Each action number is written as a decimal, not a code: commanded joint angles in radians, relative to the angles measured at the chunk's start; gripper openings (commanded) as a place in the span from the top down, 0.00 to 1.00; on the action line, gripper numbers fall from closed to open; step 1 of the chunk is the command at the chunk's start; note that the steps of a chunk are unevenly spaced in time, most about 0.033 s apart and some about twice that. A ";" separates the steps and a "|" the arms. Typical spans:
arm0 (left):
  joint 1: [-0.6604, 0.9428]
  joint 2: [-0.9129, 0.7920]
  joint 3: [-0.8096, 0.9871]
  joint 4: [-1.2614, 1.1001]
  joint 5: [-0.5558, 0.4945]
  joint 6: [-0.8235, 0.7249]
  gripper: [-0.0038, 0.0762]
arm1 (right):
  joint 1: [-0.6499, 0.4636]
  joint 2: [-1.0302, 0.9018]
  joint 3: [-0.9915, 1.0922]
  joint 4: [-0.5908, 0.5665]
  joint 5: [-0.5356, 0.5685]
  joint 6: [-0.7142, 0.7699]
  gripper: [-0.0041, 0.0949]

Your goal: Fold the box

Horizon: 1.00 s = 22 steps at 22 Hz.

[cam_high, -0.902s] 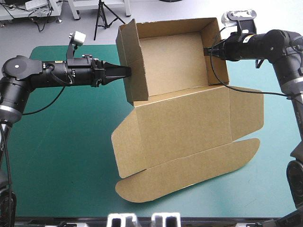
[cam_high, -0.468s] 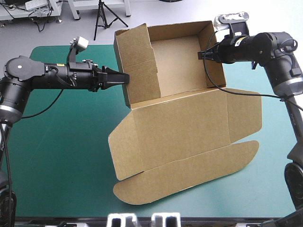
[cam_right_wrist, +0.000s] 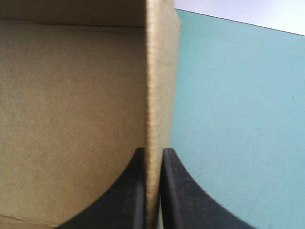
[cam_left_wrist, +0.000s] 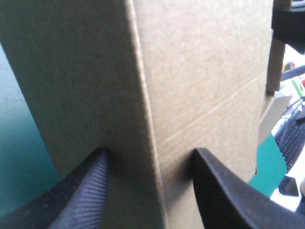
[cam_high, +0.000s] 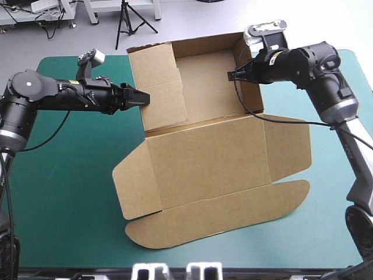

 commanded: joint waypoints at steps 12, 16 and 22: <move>-0.015 -0.004 -0.029 0.093 -0.233 -0.039 0.96 | 0.114 -0.052 -0.030 0.069 0.006 0.082 0.96; -0.015 0.004 -0.029 0.093 -0.219 -0.039 0.96 | 0.115 -0.052 -0.030 0.077 0.039 0.082 0.96; -0.087 -0.017 -0.029 0.156 -0.230 -0.061 0.96 | 0.115 -0.052 -0.030 0.039 0.105 0.115 0.96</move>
